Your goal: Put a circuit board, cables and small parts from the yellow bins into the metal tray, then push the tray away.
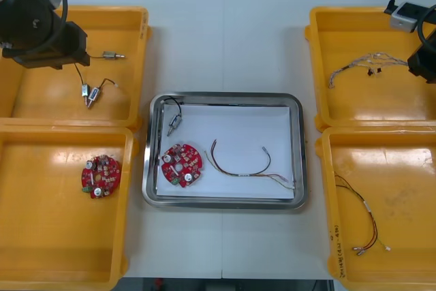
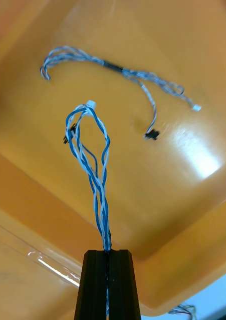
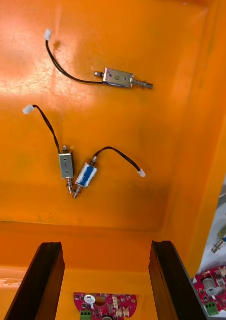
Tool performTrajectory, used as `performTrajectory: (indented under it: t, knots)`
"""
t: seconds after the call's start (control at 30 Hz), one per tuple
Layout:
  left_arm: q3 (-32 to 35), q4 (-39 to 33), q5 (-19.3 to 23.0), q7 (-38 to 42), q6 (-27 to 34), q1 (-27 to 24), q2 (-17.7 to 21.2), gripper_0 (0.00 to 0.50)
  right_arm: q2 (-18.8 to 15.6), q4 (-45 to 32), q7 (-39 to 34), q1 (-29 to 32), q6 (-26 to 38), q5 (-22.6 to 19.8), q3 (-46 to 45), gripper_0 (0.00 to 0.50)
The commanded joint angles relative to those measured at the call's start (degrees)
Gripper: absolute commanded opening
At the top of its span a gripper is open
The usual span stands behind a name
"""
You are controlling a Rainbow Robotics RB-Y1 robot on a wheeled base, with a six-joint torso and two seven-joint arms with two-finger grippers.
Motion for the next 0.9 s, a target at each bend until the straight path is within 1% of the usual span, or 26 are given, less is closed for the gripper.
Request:
performTrajectory:
  t: [0.03, 0.2, 0.33, 0.57, 0.67, 0.77, 0.9]
  knots:
    - [1.7, 2.2, -1.8, 1.6, -2.6, 0.4, 2.7, 0.5, -2.3, -7.5, -0.7, -1.0, 0.4, -1.8, 0.7, 0.0]
    - [1.7, 6.1, -2.6, 0.9, -6.1, 0.4, 2.6, 0.5, -2.3, -12.6, -0.7, -1.0, 0.4, -8.3, 2.3, 0.0]
    - [1.0, 8.1, -3.0, 0.0, -8.7, 0.4, 2.6, 0.5, -2.3, -16.8, -1.1, -1.0, 0.4, -12.1, 4.7, 0.0]
    - [-0.5, 11.3, -3.6, -1.4, -12.0, 0.4, 2.6, 0.5, -2.3, -25.6, -1.8, -1.1, 0.4, -13.5, 12.1, 0.0]
    - [-1.3, 12.3, -4.5, -1.8, -13.4, 0.4, 2.6, 0.5, -2.1, -29.0, -2.3, -1.2, 0.4, -14.2, 15.0, 0.0]
    - [-2.2, 14.0, -4.7, -2.2, -14.8, 0.4, 2.6, 0.5, -1.2, -31.6, -2.7, -1.2, 0.4, -15.0, 17.5, 0.0]
    - [-3.4, 15.8, -5.1, -2.5, -16.9, 0.4, 2.6, 0.5, 0.8, -32.3, -3.2, -1.9, 0.4, -16.1, 20.0, 0.0]
